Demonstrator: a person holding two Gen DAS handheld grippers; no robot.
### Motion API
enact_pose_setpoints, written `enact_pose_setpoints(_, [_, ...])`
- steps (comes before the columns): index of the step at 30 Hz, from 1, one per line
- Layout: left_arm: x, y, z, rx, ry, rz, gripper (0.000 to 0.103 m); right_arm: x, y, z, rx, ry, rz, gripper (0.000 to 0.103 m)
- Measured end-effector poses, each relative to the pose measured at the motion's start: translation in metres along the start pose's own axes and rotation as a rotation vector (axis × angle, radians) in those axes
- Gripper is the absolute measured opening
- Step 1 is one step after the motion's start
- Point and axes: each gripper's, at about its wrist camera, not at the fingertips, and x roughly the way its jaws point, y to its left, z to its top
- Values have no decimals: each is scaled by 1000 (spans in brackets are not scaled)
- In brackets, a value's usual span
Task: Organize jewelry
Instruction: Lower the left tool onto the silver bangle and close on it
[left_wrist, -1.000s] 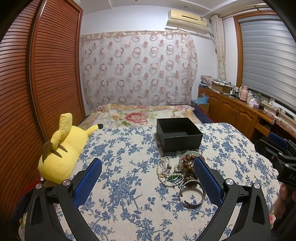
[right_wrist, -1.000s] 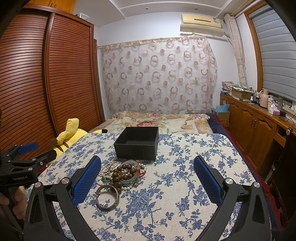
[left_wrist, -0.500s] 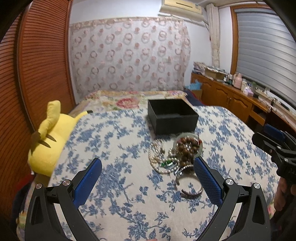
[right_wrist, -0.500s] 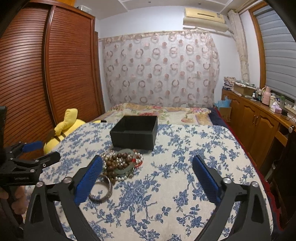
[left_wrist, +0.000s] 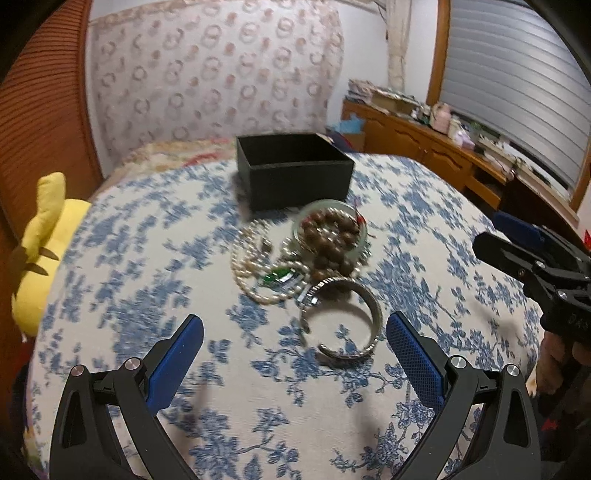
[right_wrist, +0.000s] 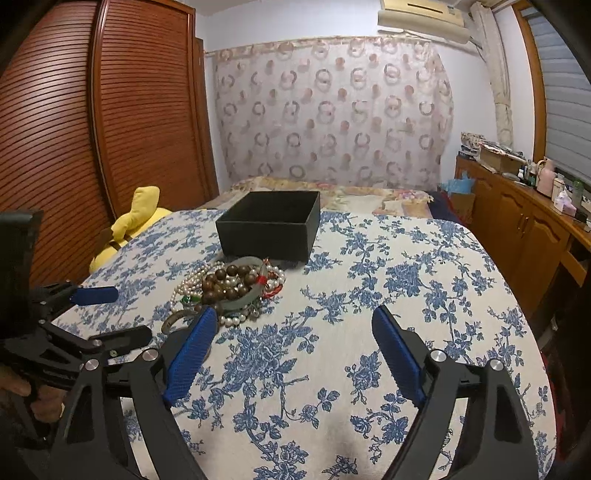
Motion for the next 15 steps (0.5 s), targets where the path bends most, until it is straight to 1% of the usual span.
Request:
enact_pose_setpoints(3, [8,-3,1,4,26,-45,91,1,-1,-1,-6,7,6,87])
enact_pose_setpoints(7, [19,-9,3,18,56,-66,82,3,-2,-2,-12,18,3,87])
enact_pose_setpoints(9, [24,-12,4,27,74,-82,81,4,-4,-3,-11,23,0,87])
enact_pose_setpoints(15, [35,-25,8,73,101,-86,80,9,-9,-3,-15,42,-7,87])
